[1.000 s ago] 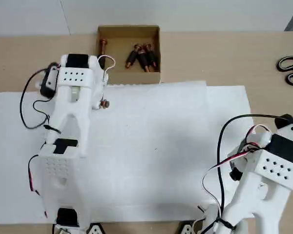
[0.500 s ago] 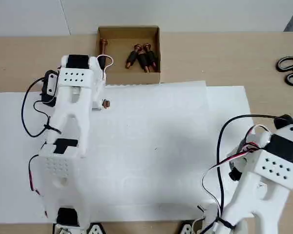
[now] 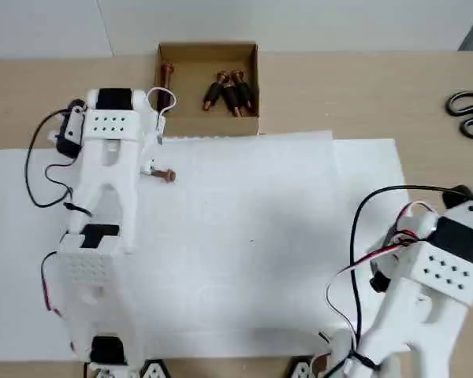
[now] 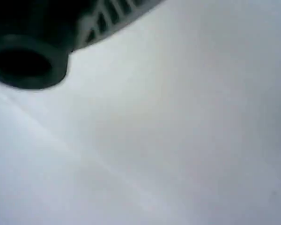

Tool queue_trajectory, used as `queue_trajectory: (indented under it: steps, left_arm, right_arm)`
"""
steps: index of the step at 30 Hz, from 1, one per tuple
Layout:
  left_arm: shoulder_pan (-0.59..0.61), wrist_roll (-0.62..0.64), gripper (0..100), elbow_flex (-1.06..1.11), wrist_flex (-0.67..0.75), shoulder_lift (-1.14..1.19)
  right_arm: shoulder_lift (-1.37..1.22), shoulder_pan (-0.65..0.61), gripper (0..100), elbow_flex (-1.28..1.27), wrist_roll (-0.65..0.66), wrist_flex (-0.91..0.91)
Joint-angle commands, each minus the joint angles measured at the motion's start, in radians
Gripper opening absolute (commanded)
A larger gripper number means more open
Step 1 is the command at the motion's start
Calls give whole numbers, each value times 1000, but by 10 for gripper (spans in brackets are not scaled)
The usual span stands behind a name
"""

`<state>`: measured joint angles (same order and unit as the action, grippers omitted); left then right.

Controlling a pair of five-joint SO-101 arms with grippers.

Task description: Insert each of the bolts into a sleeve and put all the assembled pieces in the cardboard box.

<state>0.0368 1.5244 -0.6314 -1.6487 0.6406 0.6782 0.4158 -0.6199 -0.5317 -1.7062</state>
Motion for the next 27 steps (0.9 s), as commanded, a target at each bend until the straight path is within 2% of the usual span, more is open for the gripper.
queue_trajectory:
  steps: [1,8,13,16,23,25,27]
  left_arm:
    - [2,-2,224,-8,11,-14]
    - [14,-37,222,-10,17,-14]
    - [25,-379,223,-10,-54,-21]
    - [37,-684,222,-5,-74,-21]
    - [91,-1769,186,36,-104,-18]
    - [94,-2036,144,41,-103,-12]
    - [94,-2246,109,41,-92,-8]
  right_arm:
    - [22,4,3,5,-11,-13]
    - [22,5,3,5,-11,-15]
    - [22,5,3,5,-11,-15]
    - [22,5,3,8,-11,-15]
    - [22,4,3,9,-11,-15]
    - [22,4,3,9,-11,-13]
    - [22,2,3,9,-11,-12]
